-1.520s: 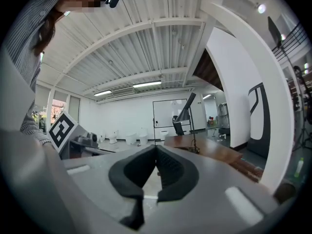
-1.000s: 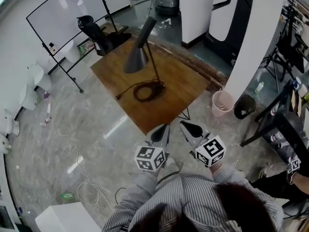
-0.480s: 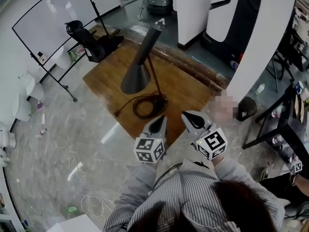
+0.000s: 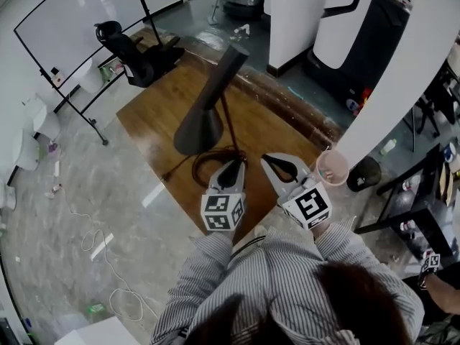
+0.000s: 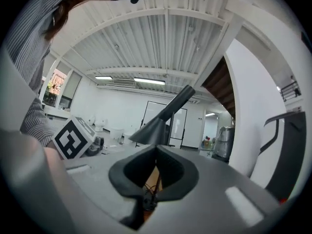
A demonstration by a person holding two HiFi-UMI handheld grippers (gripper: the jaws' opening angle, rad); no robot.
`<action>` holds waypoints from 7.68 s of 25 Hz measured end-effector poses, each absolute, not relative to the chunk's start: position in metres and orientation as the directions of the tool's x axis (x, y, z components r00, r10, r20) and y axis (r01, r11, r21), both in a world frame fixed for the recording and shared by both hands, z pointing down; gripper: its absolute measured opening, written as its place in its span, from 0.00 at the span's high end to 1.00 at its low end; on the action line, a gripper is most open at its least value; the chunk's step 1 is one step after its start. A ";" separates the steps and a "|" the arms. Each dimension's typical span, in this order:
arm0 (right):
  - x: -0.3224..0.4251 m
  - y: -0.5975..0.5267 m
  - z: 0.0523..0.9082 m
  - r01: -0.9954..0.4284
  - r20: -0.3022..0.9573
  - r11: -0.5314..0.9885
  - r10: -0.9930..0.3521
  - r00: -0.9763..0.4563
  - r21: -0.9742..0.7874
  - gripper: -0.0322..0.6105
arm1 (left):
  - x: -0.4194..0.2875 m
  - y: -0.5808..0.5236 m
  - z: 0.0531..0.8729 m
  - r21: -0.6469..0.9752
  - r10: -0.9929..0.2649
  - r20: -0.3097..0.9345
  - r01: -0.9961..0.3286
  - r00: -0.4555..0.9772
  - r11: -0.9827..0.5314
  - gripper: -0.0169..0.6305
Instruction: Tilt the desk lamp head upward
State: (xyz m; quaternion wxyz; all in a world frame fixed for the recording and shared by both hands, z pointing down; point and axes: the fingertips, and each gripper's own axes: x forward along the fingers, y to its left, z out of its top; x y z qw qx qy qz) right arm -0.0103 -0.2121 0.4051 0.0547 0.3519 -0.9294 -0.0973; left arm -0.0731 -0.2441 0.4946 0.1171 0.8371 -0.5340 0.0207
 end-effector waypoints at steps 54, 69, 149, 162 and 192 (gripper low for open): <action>-0.081 -0.354 0.249 0.426 0.146 -0.229 -0.715 -0.684 0.875 0.56 | -0.091 -0.368 0.524 0.134 -0.935 0.231 -0.961 0.270 -0.244 0.88; -0.073 -0.354 0.255 0.284 0.077 -0.167 -0.725 -0.684 0.944 0.56 | -0.091 -0.367 0.525 0.127 -0.932 0.231 -0.959 0.279 -0.255 0.88; -0.064 -0.347 0.334 -0.834 -0.170 0.528 -0.817 -0.551 0.164 0.58 | -0.087 -0.365 0.524 0.093 -0.892 0.224 -0.919 0.393 -0.382 0.90; -0.061 -0.344 0.334 -0.797 -0.206 0.579 -0.770 -0.604 0.174 0.58 | -0.086 -0.362 0.524 0.109 -0.869 0.254 -0.906 0.424 -0.410 0.88; -0.052 -0.244 0.461 -0.633 0.084 0.773 -0.628 -0.774 -0.047 0.92 | -0.086 -0.243 0.474 0.148 -0.878 0.170 -0.892 0.448 -0.427 0.96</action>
